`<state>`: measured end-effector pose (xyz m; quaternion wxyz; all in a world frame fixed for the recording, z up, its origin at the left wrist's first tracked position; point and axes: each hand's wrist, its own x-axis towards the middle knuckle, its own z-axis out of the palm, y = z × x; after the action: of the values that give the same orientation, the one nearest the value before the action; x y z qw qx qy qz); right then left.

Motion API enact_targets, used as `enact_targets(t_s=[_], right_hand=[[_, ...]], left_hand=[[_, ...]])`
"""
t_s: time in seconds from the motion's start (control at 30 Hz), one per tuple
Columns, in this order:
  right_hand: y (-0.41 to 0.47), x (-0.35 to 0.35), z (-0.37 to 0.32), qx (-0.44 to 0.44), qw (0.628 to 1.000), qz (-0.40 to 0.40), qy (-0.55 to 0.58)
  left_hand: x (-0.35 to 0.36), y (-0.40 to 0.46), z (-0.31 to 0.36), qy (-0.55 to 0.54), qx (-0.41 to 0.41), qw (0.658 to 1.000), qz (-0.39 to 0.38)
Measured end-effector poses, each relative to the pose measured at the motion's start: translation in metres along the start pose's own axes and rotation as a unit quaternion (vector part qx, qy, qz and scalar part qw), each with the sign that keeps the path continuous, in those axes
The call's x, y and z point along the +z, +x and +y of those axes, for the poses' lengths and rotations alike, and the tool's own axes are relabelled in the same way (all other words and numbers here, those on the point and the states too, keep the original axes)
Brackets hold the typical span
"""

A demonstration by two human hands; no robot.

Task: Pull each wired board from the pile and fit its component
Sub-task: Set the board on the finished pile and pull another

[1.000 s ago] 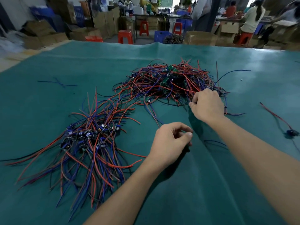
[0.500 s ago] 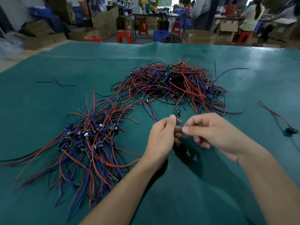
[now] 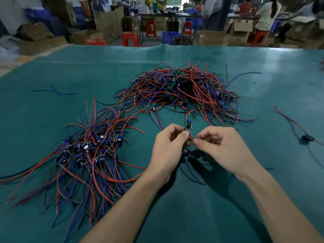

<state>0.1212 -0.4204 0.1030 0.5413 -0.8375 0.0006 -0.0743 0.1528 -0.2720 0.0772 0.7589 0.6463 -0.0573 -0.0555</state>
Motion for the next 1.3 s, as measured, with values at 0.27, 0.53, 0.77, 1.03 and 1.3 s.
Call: enact_targets(t_s=[0.27,0.53,0.77,1.03,1.3], right_hand=[[-0.008,0.021,0.001,-0.097,0.991,0.000,-0.097],[0.005,0.006,0.008,0.076,0.986,0.088,0.119],[0.006,-0.002,0.008,0.031,0.976,0.073,0.204],[0.014,-0.044,0.018,0.028,0.914,0.319,0.248],[0.013,-0.029,0.012,0.102,0.881,0.320,0.333]], left_hand=[[-0.003,-0.001,-0.002,0.074,0.054,0.996,0.011],[0.000,-0.004,0.000,0.083,0.016,0.995,-0.047],[-0.002,-0.008,0.002,0.092,0.007,0.986,-0.136],[-0.002,-0.008,0.001,0.131,0.027,0.976,-0.169],[-0.002,-0.005,0.001,0.039,0.014,0.997,-0.062]])
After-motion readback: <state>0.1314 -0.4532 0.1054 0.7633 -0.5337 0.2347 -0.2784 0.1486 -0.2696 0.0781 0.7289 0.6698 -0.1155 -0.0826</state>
